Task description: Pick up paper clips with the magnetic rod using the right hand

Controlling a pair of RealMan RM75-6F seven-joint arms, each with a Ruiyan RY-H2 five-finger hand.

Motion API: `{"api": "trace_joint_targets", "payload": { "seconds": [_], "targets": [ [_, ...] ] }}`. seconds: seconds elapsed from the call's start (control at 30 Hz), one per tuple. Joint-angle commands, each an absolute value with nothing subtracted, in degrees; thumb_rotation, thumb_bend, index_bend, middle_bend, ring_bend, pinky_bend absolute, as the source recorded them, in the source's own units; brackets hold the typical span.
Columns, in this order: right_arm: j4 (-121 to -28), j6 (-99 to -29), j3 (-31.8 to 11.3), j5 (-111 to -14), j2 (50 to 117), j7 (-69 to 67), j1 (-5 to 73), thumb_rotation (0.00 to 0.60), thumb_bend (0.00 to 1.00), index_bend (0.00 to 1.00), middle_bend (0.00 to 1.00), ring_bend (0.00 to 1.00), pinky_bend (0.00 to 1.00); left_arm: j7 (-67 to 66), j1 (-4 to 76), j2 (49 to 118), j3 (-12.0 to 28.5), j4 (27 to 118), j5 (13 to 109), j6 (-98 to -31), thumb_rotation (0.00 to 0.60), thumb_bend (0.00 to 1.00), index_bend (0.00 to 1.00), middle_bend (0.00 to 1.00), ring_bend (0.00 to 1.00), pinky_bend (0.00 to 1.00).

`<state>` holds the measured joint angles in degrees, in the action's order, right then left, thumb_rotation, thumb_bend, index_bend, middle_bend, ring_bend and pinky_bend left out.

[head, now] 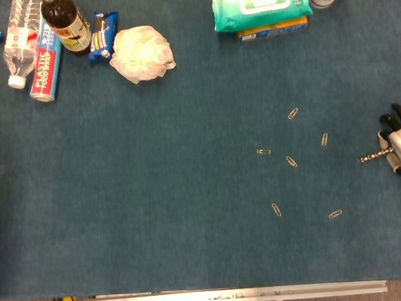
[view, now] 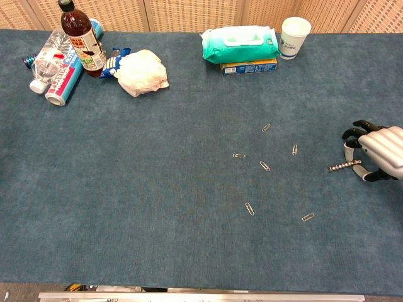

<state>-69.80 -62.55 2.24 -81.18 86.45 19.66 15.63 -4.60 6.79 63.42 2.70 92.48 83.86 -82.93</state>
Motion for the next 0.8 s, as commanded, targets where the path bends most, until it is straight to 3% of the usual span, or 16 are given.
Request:
{"api": "trace_joint_targets", "payload": {
  "seconds": [0.03, 0.8],
  "targets": [
    [-69.8, -62.5, 2.2, -81.0, 86.4, 20.0, 15.6, 0.6, 0.36, 0.52, 0.24, 0.07, 0.27, -4.6, 6.8, 63.4, 2.7, 92.5, 83.9, -83.0, 0.6, 0.26, 0.37, 0.33, 0.29, 0.54],
    [-70.8, -62.6, 2.2, -80.1, 85.9, 22.0, 15.4, 0.6, 0.36, 0.52, 0.24, 0.07, 0.27, -4.6, 6.8, 63.4, 2.7, 92.5, 83.9, -83.0, 0.6, 0.26, 0.37, 0.33, 0.29, 0.54]
  ]
}}
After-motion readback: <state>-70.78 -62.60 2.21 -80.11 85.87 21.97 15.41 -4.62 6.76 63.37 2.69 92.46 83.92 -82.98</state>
